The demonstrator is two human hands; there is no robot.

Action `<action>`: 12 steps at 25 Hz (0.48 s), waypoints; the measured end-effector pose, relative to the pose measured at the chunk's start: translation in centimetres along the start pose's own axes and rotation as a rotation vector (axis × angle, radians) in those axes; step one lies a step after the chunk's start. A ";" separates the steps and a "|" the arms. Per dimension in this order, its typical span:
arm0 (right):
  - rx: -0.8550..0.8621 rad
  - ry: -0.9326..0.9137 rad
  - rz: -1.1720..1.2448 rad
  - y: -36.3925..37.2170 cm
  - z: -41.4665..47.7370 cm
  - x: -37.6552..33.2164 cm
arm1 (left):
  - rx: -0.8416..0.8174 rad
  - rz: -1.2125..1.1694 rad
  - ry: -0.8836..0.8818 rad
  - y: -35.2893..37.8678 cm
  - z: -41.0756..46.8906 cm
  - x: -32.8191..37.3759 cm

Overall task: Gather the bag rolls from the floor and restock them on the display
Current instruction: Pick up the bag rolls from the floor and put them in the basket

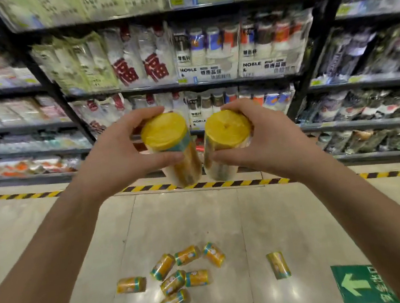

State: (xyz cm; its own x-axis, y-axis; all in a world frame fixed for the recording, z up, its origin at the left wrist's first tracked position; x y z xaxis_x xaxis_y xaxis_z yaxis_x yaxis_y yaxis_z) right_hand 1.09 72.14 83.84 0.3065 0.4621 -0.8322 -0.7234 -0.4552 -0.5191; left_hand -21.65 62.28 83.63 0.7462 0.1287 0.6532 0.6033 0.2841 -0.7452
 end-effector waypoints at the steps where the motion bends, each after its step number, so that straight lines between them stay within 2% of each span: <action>1: -0.025 -0.033 0.011 0.3 0.0 -1.0 | 0.037 -0.007 -0.022 -0.9 -1.5 0.2; 6: -0.251 -0.201 0.137 3.5 -1.3 -5.6 | 0.274 -0.056 -0.197 -3.0 -11.6 1.0; 12: -0.618 -0.372 0.291 11.9 -7.7 -12.7 | 0.619 0.015 -0.506 -4.8 -30.1 2.3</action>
State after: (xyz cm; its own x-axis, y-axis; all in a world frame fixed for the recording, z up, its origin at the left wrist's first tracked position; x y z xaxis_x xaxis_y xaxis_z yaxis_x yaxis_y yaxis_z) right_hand -6.69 55.00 86.75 -0.1496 0.4339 -0.8884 -0.2328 -0.8887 -0.3949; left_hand -14.38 32.62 84.71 0.4452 0.5100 0.7360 0.2173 0.7359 -0.6413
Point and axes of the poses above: each hand's wrist, its own z-axis towards the middle knuckle, its own y-axis out of the palm, x = y × z, the point moved 5 cm from there along z, towards the middle knuckle, and after that the axes turned 15 degrees about z, right-handed, at the moved point
